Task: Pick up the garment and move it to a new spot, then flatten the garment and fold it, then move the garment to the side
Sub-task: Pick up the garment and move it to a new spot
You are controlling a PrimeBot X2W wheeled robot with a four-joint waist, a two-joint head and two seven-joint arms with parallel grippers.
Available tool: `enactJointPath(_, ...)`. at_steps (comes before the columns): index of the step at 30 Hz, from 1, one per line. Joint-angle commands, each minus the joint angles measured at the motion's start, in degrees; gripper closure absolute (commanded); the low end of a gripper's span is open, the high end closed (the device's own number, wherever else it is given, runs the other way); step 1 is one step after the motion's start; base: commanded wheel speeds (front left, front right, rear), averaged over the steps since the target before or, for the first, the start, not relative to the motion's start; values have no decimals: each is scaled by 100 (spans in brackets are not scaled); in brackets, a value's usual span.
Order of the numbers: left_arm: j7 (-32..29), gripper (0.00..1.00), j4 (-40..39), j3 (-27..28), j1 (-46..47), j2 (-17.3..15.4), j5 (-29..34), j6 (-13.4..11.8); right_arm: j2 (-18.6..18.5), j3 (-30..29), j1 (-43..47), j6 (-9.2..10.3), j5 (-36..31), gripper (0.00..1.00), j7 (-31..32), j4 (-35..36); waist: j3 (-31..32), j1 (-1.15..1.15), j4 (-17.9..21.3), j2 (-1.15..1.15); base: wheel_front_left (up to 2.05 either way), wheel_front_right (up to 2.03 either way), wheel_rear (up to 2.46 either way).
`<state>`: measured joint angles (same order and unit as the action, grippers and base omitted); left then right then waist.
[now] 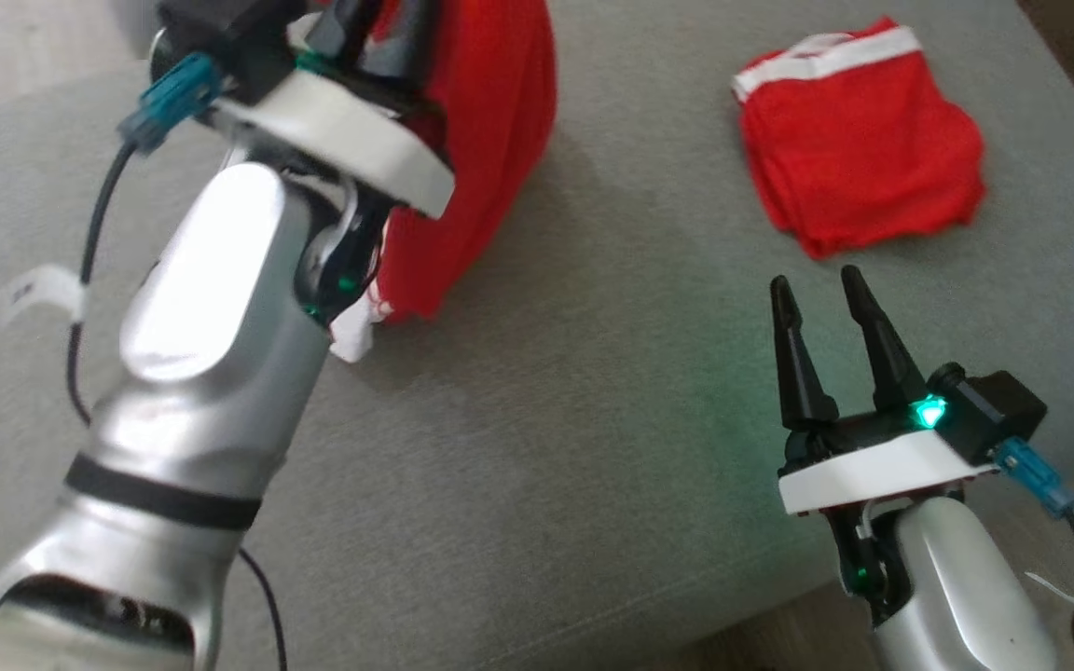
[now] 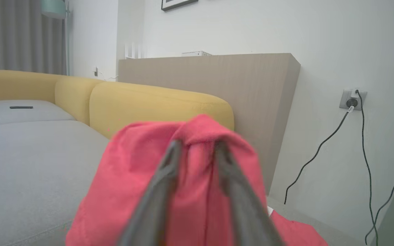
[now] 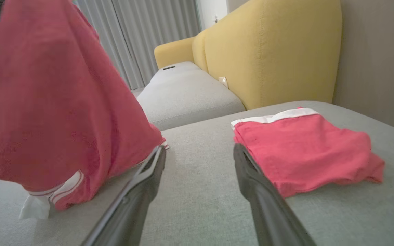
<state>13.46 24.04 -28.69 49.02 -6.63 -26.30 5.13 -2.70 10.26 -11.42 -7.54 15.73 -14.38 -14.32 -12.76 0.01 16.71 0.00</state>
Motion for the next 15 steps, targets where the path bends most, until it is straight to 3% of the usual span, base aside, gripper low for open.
enactJointPath(1,12,0,-33,167,414,-71,-15,36,-18,143,-144,5,37,0,-61,195,-90,-1,189,0,0,0,0)
enactJointPath(7,131,0,465,205,612,55,-7,97,-18,5,-89,5,-10,0,-62,183,29,-1,-7,0,0,0,0)
enactJointPath(15,151,0,-12,789,-10,-347,172,83,-18,-302,64,5,-254,0,-62,171,349,-1,-734,0,0,0,0)
